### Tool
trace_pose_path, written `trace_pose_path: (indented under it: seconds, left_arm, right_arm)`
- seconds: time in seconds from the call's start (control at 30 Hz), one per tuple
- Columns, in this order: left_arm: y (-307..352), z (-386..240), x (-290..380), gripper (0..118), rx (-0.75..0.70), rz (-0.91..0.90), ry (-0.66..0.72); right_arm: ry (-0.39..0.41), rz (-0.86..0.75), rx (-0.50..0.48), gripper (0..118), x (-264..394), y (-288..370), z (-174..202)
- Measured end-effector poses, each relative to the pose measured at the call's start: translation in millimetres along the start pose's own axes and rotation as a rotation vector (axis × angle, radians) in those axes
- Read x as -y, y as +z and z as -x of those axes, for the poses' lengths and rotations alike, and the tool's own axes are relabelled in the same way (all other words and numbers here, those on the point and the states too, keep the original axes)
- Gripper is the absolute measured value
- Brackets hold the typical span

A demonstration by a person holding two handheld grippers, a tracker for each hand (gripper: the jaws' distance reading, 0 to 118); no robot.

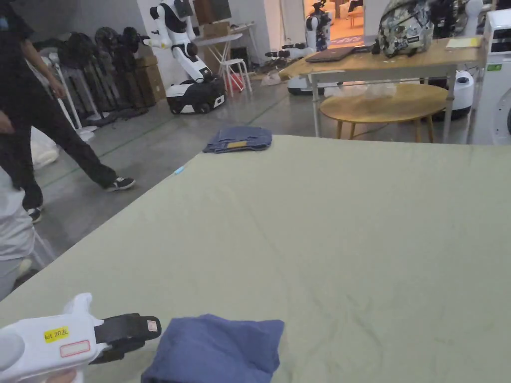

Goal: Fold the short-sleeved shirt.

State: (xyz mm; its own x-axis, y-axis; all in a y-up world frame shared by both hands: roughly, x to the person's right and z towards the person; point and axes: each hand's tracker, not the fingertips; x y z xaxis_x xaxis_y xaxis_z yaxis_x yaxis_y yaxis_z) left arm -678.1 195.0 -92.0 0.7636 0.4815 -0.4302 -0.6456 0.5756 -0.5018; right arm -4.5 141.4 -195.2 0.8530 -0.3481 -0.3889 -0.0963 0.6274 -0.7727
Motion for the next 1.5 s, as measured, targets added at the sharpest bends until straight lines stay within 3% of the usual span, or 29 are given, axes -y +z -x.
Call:
trace_pose_path:
  seconds: [0.1,0.13,0.17,0.2,0.27,0.4,0.43,0.53,0.6,0.67,0.77,0.9,1.03,1.1,1.17,1.4,1.43,1.5]
  left_arm:
    - [36,-16,-7,43,-0.217,-0.098,-0.09]
    - [42,-34,-6,43,-0.033,-0.142,-0.044]
    - [47,-34,-14,43,0.055,-0.186,-0.086]
    - [57,-58,-13,43,0.051,-0.225,-0.218]
    - [68,-103,-7,43,0.072,-0.298,-0.353]
    - [63,-196,17,43,0.178,-0.35,-0.481]
    - [54,-196,20,43,0.196,-0.365,-0.512]
    - [21,-258,41,43,0.205,-0.413,-0.599]
    - [-3,-303,61,31,0.233,-0.408,-0.639]
    - [-13,-331,76,2,0.288,-0.367,-0.661]
    - [-16,-362,97,0,0.332,-0.433,-0.704]
    - [-14,-389,125,0,0.148,-0.542,-0.79]
    - [3,-379,135,0,0.191,-0.531,-0.7]
    - [9,-376,136,0,0.129,-0.553,-0.653]
    - [13,-371,135,0,0.192,-0.517,-0.662]
    - [13,-379,139,0,0.208,-0.524,-0.688]
    - [13,-380,140,0,0.208,-0.526,-0.693]
    - [12,-383,140,28,0.198,-0.529,-0.71]
  right_arm:
    - [0.049,-0.027,0.033,0,-6,7,-1]
    - [0.056,-0.038,0.044,0,-10,9,-1]
    - [0.062,-0.054,0.058,0,-13,10,-3]
    - [0.066,-0.076,0.07,0,-18,12,-5]
    - [0.07,-0.102,0.076,0,-28,15,-9]
    - [0.119,-0.189,0.084,0,-56,27,-10]
    - [0.136,-0.211,0.093,0,-62,28,-10]
    - [0.184,-0.314,0.192,0,-87,26,-3]
    - [0.187,-0.379,0.234,0,-103,28,2]
    - [0.229,-0.451,0.286,0,-111,37,11]
    - [0.304,-0.549,0.352,0,-120,52,20]
    - [0.238,-0.652,0.454,0,-122,69,20]
    - [0.137,-0.708,0.452,0,-107,87,13]
    - [0.123,-0.705,0.428,0,-101,92,10]
    - [0.136,-0.694,0.427,0,-97,93,9]
    - [0.158,-0.686,0.453,0,-94,88,13]
    - [0.167,-0.691,0.441,3,-94,90,14]
    - [0.184,-0.68,0.427,40,-96,89,15]
